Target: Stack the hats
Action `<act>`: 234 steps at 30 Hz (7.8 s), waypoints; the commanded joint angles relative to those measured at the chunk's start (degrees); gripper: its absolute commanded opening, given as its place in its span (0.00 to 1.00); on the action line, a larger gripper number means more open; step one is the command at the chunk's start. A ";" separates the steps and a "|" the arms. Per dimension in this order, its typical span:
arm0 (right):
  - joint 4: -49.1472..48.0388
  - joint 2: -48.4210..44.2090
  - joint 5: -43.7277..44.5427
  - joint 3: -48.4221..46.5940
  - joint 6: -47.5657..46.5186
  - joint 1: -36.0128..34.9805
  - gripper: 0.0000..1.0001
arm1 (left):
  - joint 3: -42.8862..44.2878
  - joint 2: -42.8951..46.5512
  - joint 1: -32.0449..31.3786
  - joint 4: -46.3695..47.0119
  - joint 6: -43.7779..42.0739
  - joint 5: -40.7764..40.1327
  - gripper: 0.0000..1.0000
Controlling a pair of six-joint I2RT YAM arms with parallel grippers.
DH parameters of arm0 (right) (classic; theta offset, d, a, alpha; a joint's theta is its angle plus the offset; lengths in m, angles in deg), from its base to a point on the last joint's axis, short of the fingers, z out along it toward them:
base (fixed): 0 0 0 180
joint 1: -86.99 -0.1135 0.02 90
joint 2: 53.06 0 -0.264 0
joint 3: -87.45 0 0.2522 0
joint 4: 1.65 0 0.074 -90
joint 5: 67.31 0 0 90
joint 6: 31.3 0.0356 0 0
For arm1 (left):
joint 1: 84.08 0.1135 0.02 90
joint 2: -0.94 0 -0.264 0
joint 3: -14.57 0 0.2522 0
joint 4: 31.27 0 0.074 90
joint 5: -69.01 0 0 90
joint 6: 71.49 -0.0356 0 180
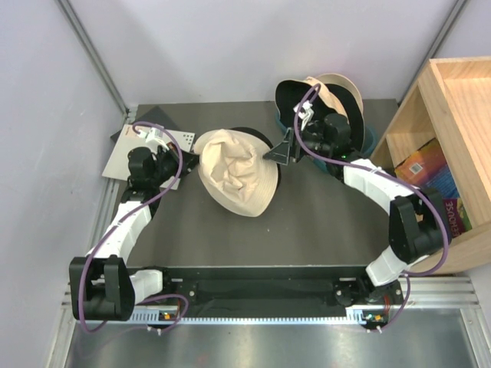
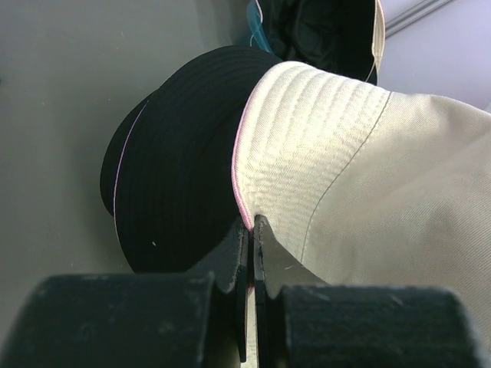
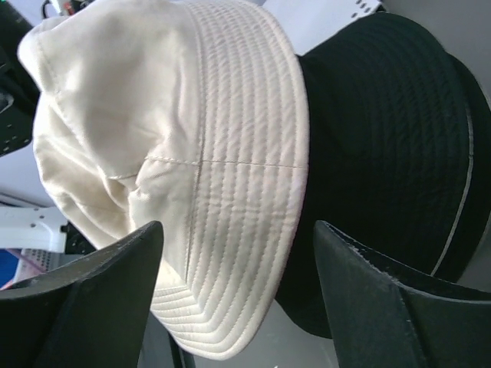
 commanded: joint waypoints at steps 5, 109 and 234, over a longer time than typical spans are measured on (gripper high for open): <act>-6.49 0.91 -7.79 0.76 2.75 0.32 0.62 | 0.18 0.14 0.36 2.12 -1.32 -0.11 0.00; -25.56 5.74 -4.53 8.41 13.38 6.82 0.79 | 17.41 -27.90 -7.55 7.93 -9.84 -2.39 0.00; 21.38 26.73 73.07 -43.80 -32.31 6.20 0.88 | 16.09 8.58 0.45 -27.06 -22.41 -24.28 0.99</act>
